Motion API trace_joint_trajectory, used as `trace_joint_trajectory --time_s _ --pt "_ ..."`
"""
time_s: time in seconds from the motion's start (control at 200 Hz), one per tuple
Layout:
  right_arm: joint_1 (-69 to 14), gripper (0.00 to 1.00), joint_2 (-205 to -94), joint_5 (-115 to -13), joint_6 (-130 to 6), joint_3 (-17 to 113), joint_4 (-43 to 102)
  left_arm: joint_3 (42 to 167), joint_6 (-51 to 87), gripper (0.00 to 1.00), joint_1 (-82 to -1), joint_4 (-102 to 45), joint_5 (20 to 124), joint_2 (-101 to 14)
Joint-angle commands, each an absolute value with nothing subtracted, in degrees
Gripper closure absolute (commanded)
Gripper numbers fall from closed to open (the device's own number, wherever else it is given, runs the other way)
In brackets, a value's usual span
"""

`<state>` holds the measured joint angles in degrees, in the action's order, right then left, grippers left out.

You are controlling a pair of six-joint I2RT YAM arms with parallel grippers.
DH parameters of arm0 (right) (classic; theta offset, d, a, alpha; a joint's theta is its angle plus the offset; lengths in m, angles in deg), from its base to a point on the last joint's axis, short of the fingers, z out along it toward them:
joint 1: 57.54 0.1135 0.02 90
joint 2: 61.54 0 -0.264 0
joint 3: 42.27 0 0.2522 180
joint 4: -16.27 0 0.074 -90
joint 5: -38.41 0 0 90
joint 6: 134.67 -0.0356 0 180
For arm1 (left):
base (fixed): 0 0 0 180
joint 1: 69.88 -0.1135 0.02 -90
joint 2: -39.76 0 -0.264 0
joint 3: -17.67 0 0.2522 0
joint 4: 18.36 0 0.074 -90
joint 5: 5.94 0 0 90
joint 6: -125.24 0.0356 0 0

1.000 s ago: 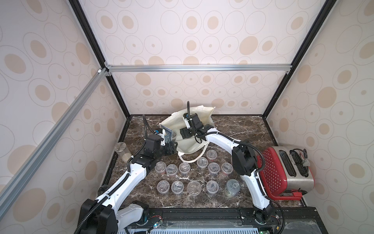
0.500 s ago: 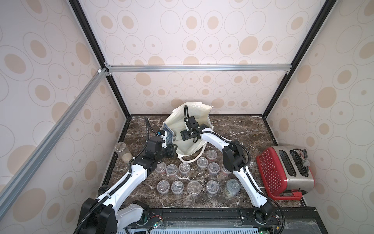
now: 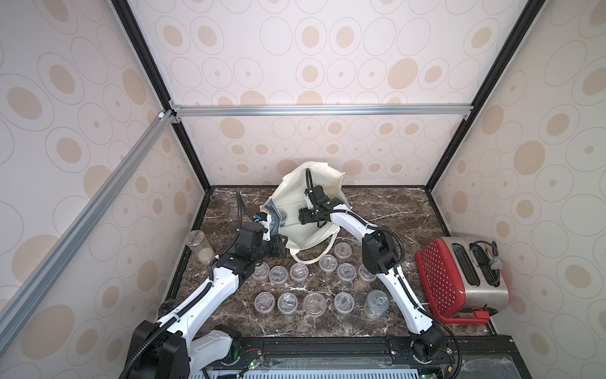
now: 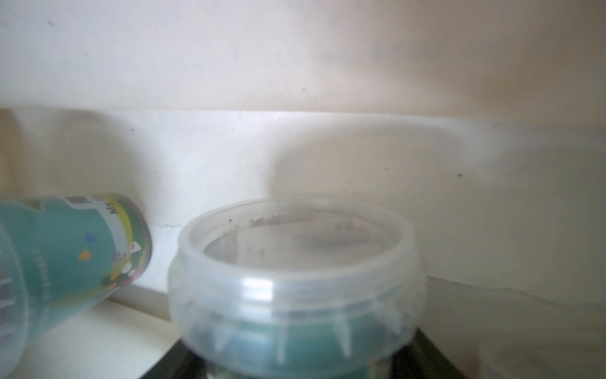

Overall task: Take out the seed jars from the canvas bag
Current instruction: Pick up the seed jar from the canvas bag.

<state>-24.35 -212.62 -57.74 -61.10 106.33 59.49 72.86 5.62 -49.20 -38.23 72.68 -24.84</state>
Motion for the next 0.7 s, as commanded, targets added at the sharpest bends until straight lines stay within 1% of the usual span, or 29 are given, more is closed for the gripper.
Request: trace_joint_trajectory --time_s 0.0,0.11,0.245,0.35,0.52,0.695 --pt "-24.67 0.3 -206.61 -61.88 -60.76 98.82 52.46 74.29 7.2 0.49 -48.96 -40.02 73.77 -23.54" --pt "-24.67 0.31 -201.53 -63.0 -59.89 92.43 46.32 74.56 7.14 0.47 -48.96 -40.03 74.08 -22.84" --pt "-24.58 0.36 -195.68 -62.72 -58.53 84.58 37.94 74.79 6.85 0.47 -48.99 -39.45 73.91 -22.38" --pt "-24.58 0.37 -193.37 -61.9 -57.66 81.67 35.11 74.99 6.85 0.46 -48.96 -39.42 74.1 -22.42" --pt "-24.58 0.37 -192.99 -61.54 -57.01 80.57 35.68 74.94 6.68 0.45 -48.97 -39.33 73.86 -22.64" --pt "-24.58 0.3 -198.77 -59.91 -58.92 88.86 46.3 74.99 6.68 0.42 -48.96 -39.43 73.78 -22.68"
